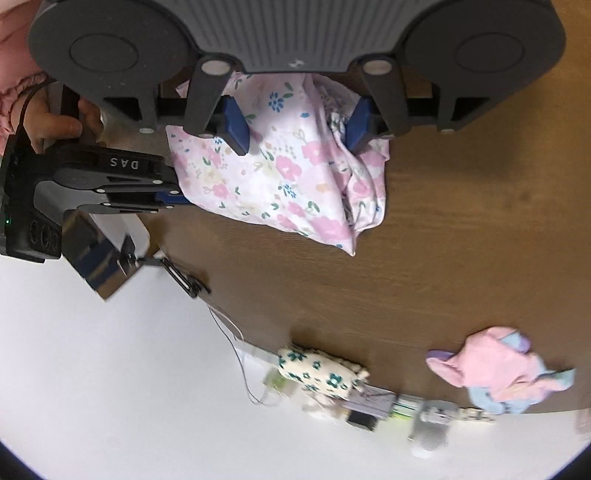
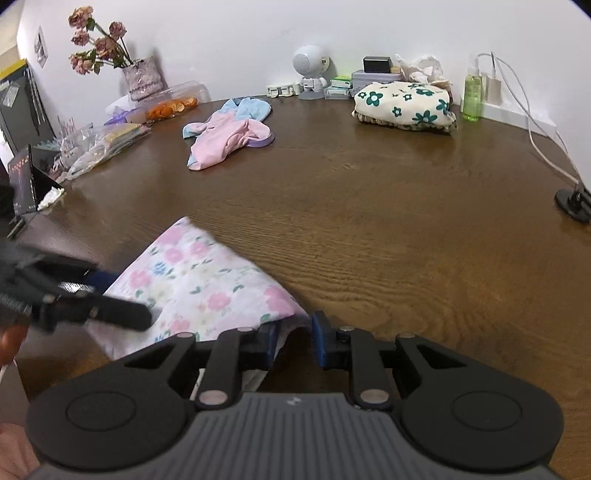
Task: Fold clothes
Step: 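Grasp the folded floral bundle edges with both grippers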
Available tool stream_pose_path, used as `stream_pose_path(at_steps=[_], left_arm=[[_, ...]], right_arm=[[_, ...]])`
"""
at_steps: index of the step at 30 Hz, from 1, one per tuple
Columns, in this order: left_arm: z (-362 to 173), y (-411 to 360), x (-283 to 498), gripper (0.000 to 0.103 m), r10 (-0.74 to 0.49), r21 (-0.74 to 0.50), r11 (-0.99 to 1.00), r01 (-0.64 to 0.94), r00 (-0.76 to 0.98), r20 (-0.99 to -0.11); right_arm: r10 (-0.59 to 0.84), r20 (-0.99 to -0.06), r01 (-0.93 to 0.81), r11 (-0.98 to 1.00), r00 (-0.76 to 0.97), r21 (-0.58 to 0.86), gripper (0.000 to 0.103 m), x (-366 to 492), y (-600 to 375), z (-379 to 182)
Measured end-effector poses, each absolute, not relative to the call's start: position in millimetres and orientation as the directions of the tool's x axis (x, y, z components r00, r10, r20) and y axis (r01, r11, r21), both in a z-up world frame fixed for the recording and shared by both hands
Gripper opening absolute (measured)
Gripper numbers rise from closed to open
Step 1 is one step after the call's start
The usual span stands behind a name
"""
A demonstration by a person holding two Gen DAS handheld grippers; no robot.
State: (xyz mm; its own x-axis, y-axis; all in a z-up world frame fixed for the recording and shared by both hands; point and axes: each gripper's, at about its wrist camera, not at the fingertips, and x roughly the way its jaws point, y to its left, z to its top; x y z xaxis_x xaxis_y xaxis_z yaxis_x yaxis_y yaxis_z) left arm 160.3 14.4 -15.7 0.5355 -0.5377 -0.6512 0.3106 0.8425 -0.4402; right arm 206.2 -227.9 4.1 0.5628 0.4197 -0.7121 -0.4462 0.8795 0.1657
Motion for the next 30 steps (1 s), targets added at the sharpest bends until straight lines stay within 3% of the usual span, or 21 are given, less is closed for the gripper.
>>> stream_pose_path(at_steps=[1, 3, 5, 6, 8, 10, 15, 23, 30], left_arm=[[-15, 14, 157, 0.06, -0.536, -0.444, 0.843, 0.304, 0.539, -0.649], [-9, 14, 155, 0.078, -0.542, -0.451, 0.839, 0.304, 0.541, -0.644], [-2, 14, 151, 0.087, -0.534, -0.441, 0.844, 0.306, 0.557, -0.636], [2, 14, 148, 0.093, -0.519, -0.42, 0.853, 0.309, 0.572, -0.635], [11, 14, 141, 0.099, -0.484, -0.374, 0.875, 0.309, 0.608, -0.629], [18, 14, 134, 0.102, -0.46, -0.341, 0.888, 0.31, 0.641, -0.615], [24, 24, 132, 0.103, -0.429, -0.338, 0.902, 0.27, 0.661, -0.616], [17, 36, 145, 0.103, -0.445, -0.362, 0.894, 0.264, 0.624, -0.643], [-4, 26, 167, 0.083, -0.452, -0.346, 0.892, 0.292, 0.561, -0.693]], right_arm=[[0.405, -0.714, -0.441, 0.885, 0.571, 0.15, 0.021, 204, -228, 5], [0.376, -0.718, -0.429, 0.895, 0.586, 0.119, 0.033, 200, -228, 8], [0.345, -0.717, -0.414, 0.906, 0.606, 0.086, 0.055, 194, -230, 12], [0.329, -0.712, -0.405, 0.912, 0.62, 0.069, 0.06, 189, -232, 15], [0.303, -0.702, -0.386, 0.921, 0.645, 0.043, 0.089, 180, -238, 21], [0.287, -0.692, -0.37, 0.928, 0.662, 0.031, 0.103, 170, -243, 26], [0.318, -0.664, -0.338, 0.935, 0.677, 0.103, 0.103, 148, -257, 36], [0.477, -0.633, -0.293, 0.878, 0.61, 0.38, 0.103, 140, -271, 23], [0.555, -0.601, -0.305, 0.827, 0.576, 0.472, 0.102, 157, -255, 5]])
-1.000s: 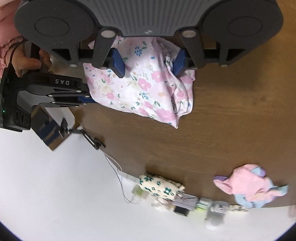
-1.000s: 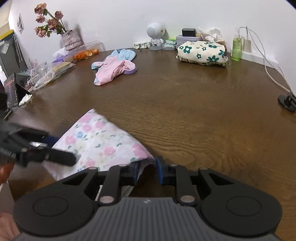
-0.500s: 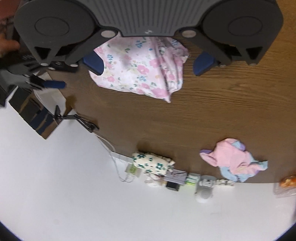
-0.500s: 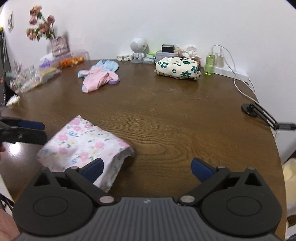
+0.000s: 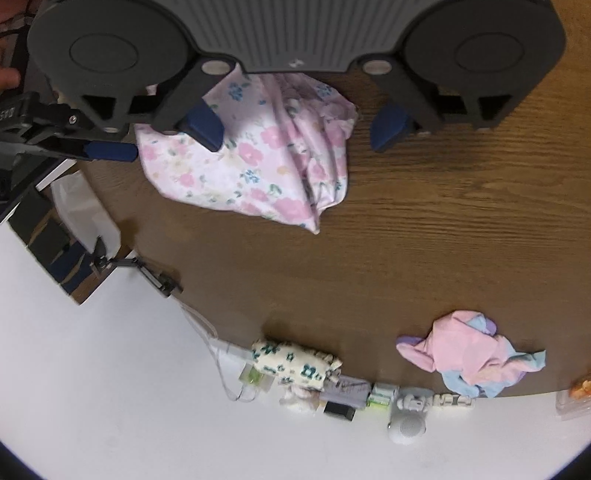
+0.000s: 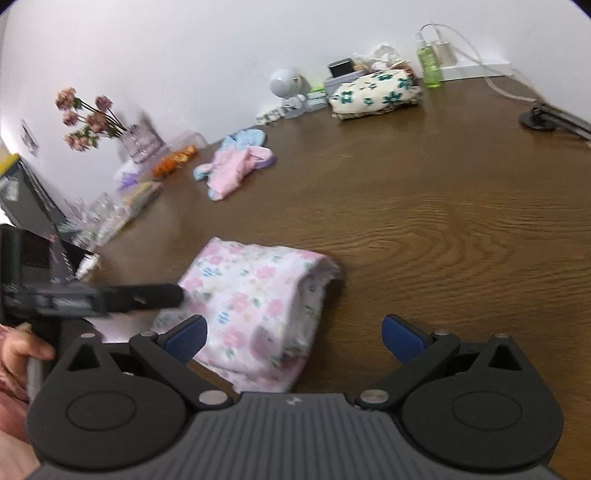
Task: Fold clothes
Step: 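Grasp the folded floral bundle edges with both grippers, then lift the bundle with both grippers and carry it to the clothes stack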
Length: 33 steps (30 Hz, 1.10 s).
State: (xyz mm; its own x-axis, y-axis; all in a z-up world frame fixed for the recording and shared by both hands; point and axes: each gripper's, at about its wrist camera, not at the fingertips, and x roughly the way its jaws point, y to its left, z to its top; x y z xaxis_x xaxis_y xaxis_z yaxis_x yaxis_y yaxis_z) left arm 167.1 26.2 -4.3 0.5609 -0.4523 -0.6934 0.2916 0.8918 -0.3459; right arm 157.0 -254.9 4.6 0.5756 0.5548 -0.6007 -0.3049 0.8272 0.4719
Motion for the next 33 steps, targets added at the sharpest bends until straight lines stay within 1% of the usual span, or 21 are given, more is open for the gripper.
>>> stream_pose_path(at_steps=[1, 2, 3, 4, 5, 7, 9, 10, 13, 15, 17, 19, 27, 33], left_arm=[[-7, 26, 170, 0.083, -0.454, -0.344, 0.891, 0.297, 0.557, -0.695], [-9, 25, 173, 0.081, -0.456, -0.343, 0.889, 0.302, 0.553, -0.697], [-11, 25, 176, 0.078, -0.459, -0.341, 0.888, 0.308, 0.549, -0.699], [-11, 25, 177, 0.076, -0.464, -0.339, 0.885, 0.319, 0.545, -0.698], [-11, 25, 179, 0.072, -0.47, -0.338, 0.881, 0.329, 0.541, -0.698], [-12, 25, 180, 0.066, -0.489, -0.349, 0.87, 0.348, 0.528, -0.694], [-14, 25, 180, 0.053, -0.506, -0.364, 0.861, 0.355, 0.52, -0.689], [-14, 25, 180, 0.052, -0.512, -0.372, 0.858, 0.355, 0.519, -0.685], [-16, 25, 179, 0.049, -0.53, -0.396, 0.847, 0.354, 0.515, -0.673], [-18, 27, 177, 0.044, -0.544, -0.424, 0.839, 0.341, 0.519, -0.659], [-21, 29, 176, 0.036, -0.56, -0.459, 0.828, 0.322, 0.518, -0.646], [-23, 30, 174, 0.032, -0.565, -0.482, 0.823, 0.302, 0.528, -0.634], [-29, 34, 169, 0.021, -0.598, -0.603, 0.772, 0.202, 0.554, -0.579], [-17, 36, 173, 0.02, -0.64, -0.67, 0.714, 0.206, 0.579, -0.504]], right_arm=[[0.556, -0.603, -0.301, 0.826, 0.572, 0.476, 0.097, 161, -251, 2], [0.556, -0.609, -0.294, 0.826, 0.565, 0.481, 0.09, 164, -248, -2], [0.557, -0.616, -0.286, 0.825, 0.558, 0.488, 0.085, 168, -245, -6], [0.556, -0.61, -0.28, 0.824, 0.565, 0.493, 0.075, 169, -243, -8], [0.554, -0.606, -0.274, 0.825, 0.571, 0.494, 0.071, 170, -241, -9], [0.549, -0.603, -0.261, 0.826, 0.579, 0.5, 0.07, 170, -236, -10], [0.553, -0.596, -0.252, 0.82, 0.583, 0.514, 0.061, 169, -231, -12], [0.559, -0.589, -0.246, 0.813, 0.583, 0.527, 0.051, 168, -230, -13], [0.569, -0.573, -0.224, 0.797, 0.59, 0.561, 0.047, 167, -229, -17], [0.575, -0.564, -0.21, 0.786, 0.592, 0.581, 0.043, 167, -230, -20], [0.59, -0.556, -0.203, 0.77, 0.586, 0.604, 0.035, 168, -231, -23], [0.607, -0.547, -0.202, 0.754, 0.576, 0.625, 0.028, 168, -230, -26], [0.648, -0.529, -0.214, 0.72, 0.548, 0.66, 0.02, 175, -233, -25], [0.649, -0.5, -0.276, 0.728, 0.573, 0.627, 0.019, 178, -239, -1]])
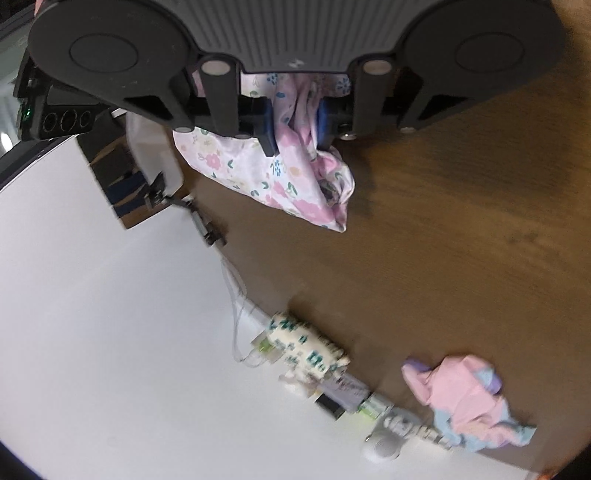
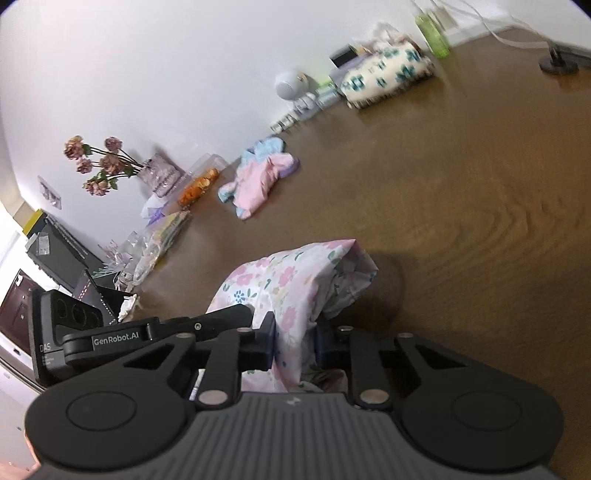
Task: Fold clothes
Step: 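Lift the bundle with both grippers and carry it to the clothes stack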
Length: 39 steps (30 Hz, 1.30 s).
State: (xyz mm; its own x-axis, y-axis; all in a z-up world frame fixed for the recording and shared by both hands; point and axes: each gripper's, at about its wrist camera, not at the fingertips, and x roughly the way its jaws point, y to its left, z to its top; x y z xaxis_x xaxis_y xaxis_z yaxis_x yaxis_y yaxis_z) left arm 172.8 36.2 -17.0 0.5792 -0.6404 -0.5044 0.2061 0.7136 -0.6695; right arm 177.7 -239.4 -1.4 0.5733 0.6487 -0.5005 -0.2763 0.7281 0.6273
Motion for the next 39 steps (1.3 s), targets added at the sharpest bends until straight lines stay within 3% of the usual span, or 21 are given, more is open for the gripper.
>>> stream_pose_path(at_steps=[9, 20, 27, 30, 34, 37, 39], left_arm=[[40, 15, 234, 0.02, -0.639, -0.642, 0.71, 0.29, 0.649, -0.413], [109, -35, 425, 0.019, -0.587, -0.579, 0.747, 0.327, 0.734, -0.342], [46, -50, 569, 0.02, -0.601, -0.661, 0.716, 0.225, 0.681, -0.419], [14, -52, 597, 0.02, -0.601, -0.665, 0.719, 0.201, 0.66, -0.451], [-9, -40, 607, 0.022, -0.623, -0.704, 0.686, 0.185, 0.65, -0.436], [-20, -30, 609, 0.03, -0.641, -0.742, 0.649, 0.17, 0.648, -0.412], [-12, -23, 607, 0.047, -0.639, -0.75, 0.64, 0.168, 0.658, -0.398]], right_arm=[[0.615, -0.462, -0.375, 0.773, 0.639, 0.511, 0.019, 232, -254, 68], [0.526, -0.4, -0.369, 0.836, 0.751, 0.405, 0.019, 409, -281, 146], [0.482, -0.483, -0.281, 0.858, 0.731, 0.431, 0.019, 552, -305, 99], [0.483, -0.522, -0.254, 0.856, 0.703, 0.45, 0.019, 586, -309, 61], [0.521, -0.506, -0.263, 0.828, 0.688, 0.495, 0.021, 599, -315, 27], [0.547, -0.481, -0.277, 0.806, 0.685, 0.523, 0.027, 602, -318, 13], [0.566, -0.459, -0.274, 0.784, 0.685, 0.558, 0.036, 599, -325, 16]])
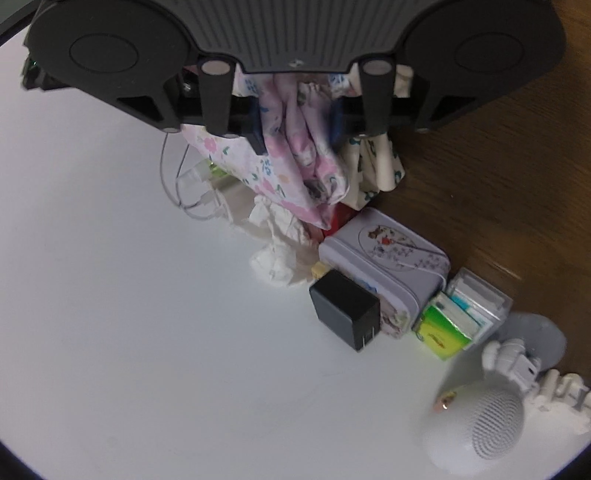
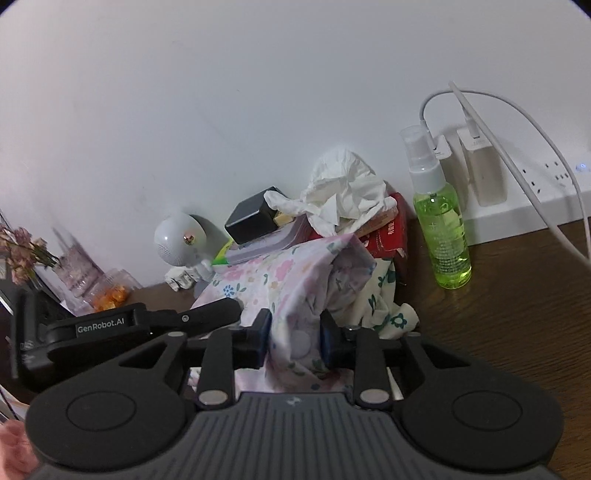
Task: Fold clothes
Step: 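Lift the bundle with both grippers and carry it to the clothes stack, then lower the bundle onto the stack and open both grippers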
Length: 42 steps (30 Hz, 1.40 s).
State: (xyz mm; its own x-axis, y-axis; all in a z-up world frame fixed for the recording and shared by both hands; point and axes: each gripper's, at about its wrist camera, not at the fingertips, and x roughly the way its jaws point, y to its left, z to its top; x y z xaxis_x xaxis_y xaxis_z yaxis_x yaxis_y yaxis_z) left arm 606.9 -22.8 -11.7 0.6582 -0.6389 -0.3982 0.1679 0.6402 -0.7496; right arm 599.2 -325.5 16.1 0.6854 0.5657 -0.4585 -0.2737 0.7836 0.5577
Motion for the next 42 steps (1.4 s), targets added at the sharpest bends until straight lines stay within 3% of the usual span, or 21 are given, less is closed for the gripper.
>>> stream_pose_path(at_steps=[1, 4, 7, 9, 10, 12, 16, 20, 25, 26, 27, 28, 29, 30, 32, 34, 36, 42], left_arm=[[-2, -20, 604, 0.051, -0.635, -0.738, 0.648, 0.188, 0.669, -0.387], [36, -20, 577, 0.054, -0.613, -0.645, 0.701, 0.305, 0.72, -0.325], [68, -40, 556, 0.051, -0.575, -0.509, 0.768, 0.388, 0.767, -0.284], [72, -67, 557, 0.021, -0.505, -0.374, 0.848, 0.376, 0.788, -0.352], [71, -80, 559, 0.018, -0.46, -0.298, 0.883, 0.363, 0.797, -0.391], [60, -98, 564, 0.017, -0.375, -0.187, 0.927, 0.325, 0.806, -0.458], [23, -90, 571, 0.015, -0.382, -0.251, 0.923, 0.292, 0.779, -0.497], [12, -80, 576, 0.015, -0.408, -0.309, 0.908, 0.283, 0.766, -0.497], [21, -85, 575, 0.015, -0.391, -0.287, 0.917, 0.279, 0.775, -0.496], [28, -85, 570, 0.019, -0.397, -0.284, 0.914, 0.289, 0.781, -0.482], [35, -84, 565, 0.031, -0.403, -0.281, 0.912, 0.3, 0.787, -0.467], [41, -82, 558, 0.038, -0.402, -0.273, 0.912, 0.305, 0.799, -0.448], [48, -80, 550, 0.056, -0.384, -0.262, 0.919, 0.295, 0.819, -0.426], [53, -77, 543, 0.082, -0.366, -0.252, 0.926, 0.283, 0.838, -0.406], [62, -68, 524, 0.103, -0.333, -0.248, 0.934, 0.257, 0.878, -0.344], [68, -62, 506, 0.103, -0.312, -0.244, 0.939, 0.243, 0.899, -0.307], [73, -61, 488, 0.103, -0.29, -0.215, 0.95, 0.229, 0.901, -0.324], [74, -59, 430, 0.103, -0.251, -0.15, 0.966, 0.208, 0.888, -0.385]], right_arm=[[0.566, -0.445, -0.27, 0.777, 0.694, 0.568, 0.044, 596, -330, 20], [0.509, -0.37, -0.276, 0.804, 0.777, 0.527, 0.045, 574, -344, 44], [0.421, -0.296, -0.278, 0.863, 0.857, 0.422, 0.044, 556, -338, 67], [0.395, -0.293, -0.283, 0.89, 0.871, 0.358, 0.032, 558, -321, 73], [0.371, -0.317, -0.268, 0.908, 0.873, 0.323, 0.022, 564, -310, 70], [0.31, -0.377, -0.229, 0.942, 0.872, 0.245, 0.018, 579, -287, 61], [0.258, -0.449, -0.173, 0.96, 0.855, 0.221, 0.013, 593, -264, 26], [0.236, -0.439, -0.175, 0.969, 0.867, 0.175, 0.013, 591, -257, 3], [0.262, -0.433, -0.187, 0.96, 0.862, 0.208, 0.015, 589, -265, 9], [0.275, -0.42, -0.194, 0.954, 0.865, 0.227, 0.018, 587, -268, 12], [0.293, -0.4, -0.204, 0.946, 0.868, 0.251, 0.021, 582, -271, 16], [0.31, -0.378, -0.213, 0.937, 0.873, 0.276, 0.035, 576, -274, 21], [0.313, -0.362, -0.213, 0.933, 0.878, 0.292, 0.049, 569, -276, 27], [0.311, -0.351, -0.21, 0.931, 0.883, 0.297, 0.053, 563, -279, 32], [0.321, -0.349, -0.218, 0.927, 0.88, 0.304, 0.073, 552, -283, 41], [0.317, -0.347, -0.218, 0.93, 0.883, 0.295, 0.089, 537, -285, 47], [0.312, -0.345, -0.224, 0.936, 0.885, 0.273, 0.101, 520, -285, 53], [0.308, -0.387, -0.239, 0.947, 0.869, 0.215, 0.103, 465, -280, 62]])
